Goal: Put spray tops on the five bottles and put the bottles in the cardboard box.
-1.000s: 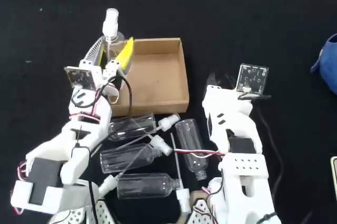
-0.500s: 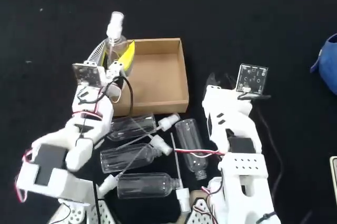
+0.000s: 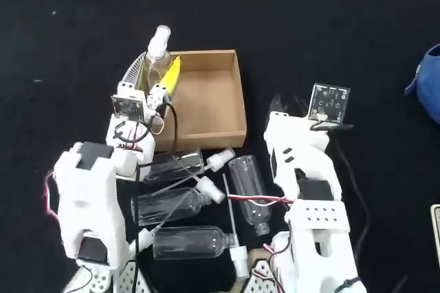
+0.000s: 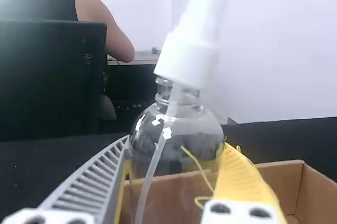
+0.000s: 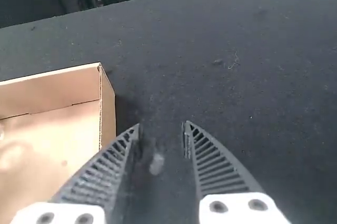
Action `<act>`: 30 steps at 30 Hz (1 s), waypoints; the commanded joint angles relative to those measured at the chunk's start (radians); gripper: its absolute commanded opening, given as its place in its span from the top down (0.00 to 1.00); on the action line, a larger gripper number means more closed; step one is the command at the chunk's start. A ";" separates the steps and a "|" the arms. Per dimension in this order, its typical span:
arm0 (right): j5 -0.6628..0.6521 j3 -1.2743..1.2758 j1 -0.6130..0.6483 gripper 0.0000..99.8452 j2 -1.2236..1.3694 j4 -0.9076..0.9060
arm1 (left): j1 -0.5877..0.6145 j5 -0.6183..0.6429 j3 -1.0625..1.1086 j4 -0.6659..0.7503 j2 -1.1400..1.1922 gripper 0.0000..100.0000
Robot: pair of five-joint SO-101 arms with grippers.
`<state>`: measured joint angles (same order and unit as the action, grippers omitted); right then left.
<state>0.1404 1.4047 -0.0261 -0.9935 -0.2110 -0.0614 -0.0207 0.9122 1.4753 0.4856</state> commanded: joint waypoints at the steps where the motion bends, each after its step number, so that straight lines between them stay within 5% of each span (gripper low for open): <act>1: -0.005 -0.010 0.018 0.89 0.001 0.038 | 0.012 -0.014 -0.090 0.044 0.046 0.97; 12: -0.005 -0.010 0.018 0.89 0.001 0.038 | 0.015 -0.012 -0.108 0.035 0.061 0.97; 18: -0.005 -0.010 0.018 0.89 0.001 0.038 | 0.015 -0.012 -0.136 -0.138 0.051 0.97; 26: -0.005 -0.010 0.017 0.89 0.001 0.038 | 0.005 -0.012 -0.156 -0.160 0.051 0.97; 30: -0.005 -0.010 0.015 0.89 0.001 0.038 | 0.013 -0.012 -0.156 -0.160 0.060 0.84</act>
<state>0.1404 1.4047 -0.0261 -0.9935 -0.2110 -0.0583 -0.0207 0.7879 1.3249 0.5531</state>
